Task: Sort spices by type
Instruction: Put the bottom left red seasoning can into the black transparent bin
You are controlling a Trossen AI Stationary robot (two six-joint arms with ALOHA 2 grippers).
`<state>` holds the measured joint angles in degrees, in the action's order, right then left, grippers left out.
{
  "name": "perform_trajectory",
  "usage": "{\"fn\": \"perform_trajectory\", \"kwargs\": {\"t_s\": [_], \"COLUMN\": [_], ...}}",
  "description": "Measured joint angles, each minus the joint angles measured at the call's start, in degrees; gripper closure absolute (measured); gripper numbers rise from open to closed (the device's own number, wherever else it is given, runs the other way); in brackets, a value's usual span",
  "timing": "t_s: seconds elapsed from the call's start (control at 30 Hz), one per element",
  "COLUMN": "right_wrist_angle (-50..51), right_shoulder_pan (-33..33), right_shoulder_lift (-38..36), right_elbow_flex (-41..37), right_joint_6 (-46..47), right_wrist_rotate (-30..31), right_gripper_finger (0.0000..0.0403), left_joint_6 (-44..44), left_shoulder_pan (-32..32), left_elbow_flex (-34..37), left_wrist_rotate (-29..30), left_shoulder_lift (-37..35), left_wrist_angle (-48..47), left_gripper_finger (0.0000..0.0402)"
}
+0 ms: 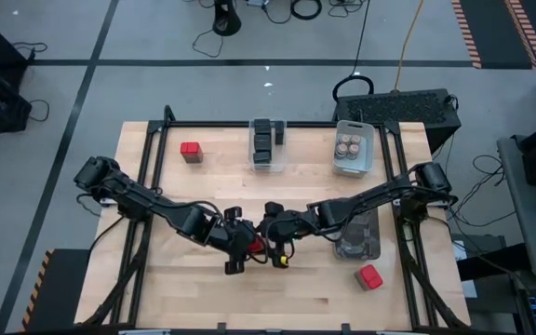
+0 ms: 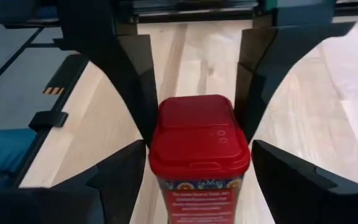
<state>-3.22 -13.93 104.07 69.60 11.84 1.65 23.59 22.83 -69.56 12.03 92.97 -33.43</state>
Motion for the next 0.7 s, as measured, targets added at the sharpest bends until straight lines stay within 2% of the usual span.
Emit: {"fn": "perform_trajectory", "kwargs": {"t_s": [0.2,0.5,0.7], "right_wrist_angle": [0.3,0.8,0.8], "right_shoulder_pan": [0.0,0.0,0.0], "right_shoulder_lift": [0.0,0.0,0.0], "right_elbow_flex": [0.0,0.0,0.0], "right_joint_6": [0.0,-0.3,-0.6], "right_wrist_rotate": [0.0,-0.1,-0.1], "right_gripper_finger": [0.0152,0.0221,0.0225], "left_joint_6": [0.1,0.0,0.0], "left_shoulder_pan": [0.0,0.0,0.0], "left_elbow_flex": [0.0,0.0,0.0], "left_wrist_rotate": [-0.3,-0.3,-0.4], "left_shoulder_lift": [0.0,0.0,0.0], "left_wrist_angle": [0.0,-0.2,0.1], "left_gripper_finger": [0.0176,0.0154,0.0150]}}
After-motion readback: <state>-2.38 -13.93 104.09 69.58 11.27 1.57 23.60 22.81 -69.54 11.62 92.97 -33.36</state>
